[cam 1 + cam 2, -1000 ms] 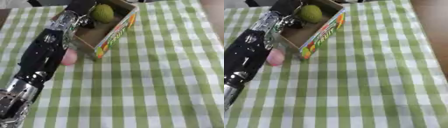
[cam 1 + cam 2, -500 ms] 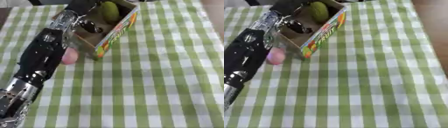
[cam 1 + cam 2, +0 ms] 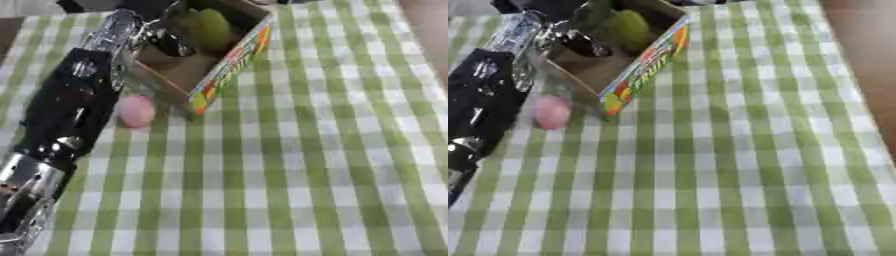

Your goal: Pick up objects on the table and place them in the box.

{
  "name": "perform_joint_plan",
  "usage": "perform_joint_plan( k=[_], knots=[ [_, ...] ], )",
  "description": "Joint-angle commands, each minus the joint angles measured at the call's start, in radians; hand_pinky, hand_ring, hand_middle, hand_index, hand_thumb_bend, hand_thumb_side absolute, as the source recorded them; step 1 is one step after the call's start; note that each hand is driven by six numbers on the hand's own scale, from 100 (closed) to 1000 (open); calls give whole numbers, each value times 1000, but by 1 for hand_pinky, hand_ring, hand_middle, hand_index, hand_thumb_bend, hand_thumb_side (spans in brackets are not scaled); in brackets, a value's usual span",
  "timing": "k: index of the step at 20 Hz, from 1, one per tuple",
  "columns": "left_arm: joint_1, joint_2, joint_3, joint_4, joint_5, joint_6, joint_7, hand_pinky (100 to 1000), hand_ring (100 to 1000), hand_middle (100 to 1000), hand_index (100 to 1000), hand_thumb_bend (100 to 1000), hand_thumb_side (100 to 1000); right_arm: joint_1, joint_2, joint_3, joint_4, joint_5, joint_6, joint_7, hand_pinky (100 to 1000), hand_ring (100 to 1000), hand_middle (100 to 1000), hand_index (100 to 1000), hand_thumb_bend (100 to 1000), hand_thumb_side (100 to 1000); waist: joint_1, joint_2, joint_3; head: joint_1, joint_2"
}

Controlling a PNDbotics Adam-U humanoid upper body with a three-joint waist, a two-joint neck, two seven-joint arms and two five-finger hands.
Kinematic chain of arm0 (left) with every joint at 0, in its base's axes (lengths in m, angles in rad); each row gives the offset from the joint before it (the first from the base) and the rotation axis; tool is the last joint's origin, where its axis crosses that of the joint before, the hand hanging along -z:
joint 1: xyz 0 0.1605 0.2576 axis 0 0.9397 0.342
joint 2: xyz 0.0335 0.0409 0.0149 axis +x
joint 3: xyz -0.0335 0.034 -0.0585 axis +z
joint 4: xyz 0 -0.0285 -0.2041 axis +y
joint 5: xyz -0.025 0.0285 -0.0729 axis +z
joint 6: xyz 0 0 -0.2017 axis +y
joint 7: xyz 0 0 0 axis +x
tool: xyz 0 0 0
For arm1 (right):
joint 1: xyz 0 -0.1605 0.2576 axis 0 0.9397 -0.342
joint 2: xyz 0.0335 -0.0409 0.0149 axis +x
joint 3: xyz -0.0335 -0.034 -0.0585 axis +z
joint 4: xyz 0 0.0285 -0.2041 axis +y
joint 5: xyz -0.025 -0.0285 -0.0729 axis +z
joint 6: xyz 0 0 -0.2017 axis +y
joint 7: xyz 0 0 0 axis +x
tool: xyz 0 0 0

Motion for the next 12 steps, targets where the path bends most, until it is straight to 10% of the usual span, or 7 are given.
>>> perform_joint_plan(
  k=[1, 12],
  knots=[
    [9, 90, -9, -128, 103, 3, -39, 837, 817, 802, 905, 476, 217, 3, -44, -15, -16, 6, 1, -6, 761, 804, 552, 843, 100, 523, -3, -38, 16, -26, 19],
    [329, 413, -58, -636, 452, 13, -312, 875, 845, 829, 915, 558, 349, 17, -48, -15, -16, 15, 7, -18, 761, 799, 556, 842, 100, 523, -20, -60, 101, -88, 41]
  ],
)
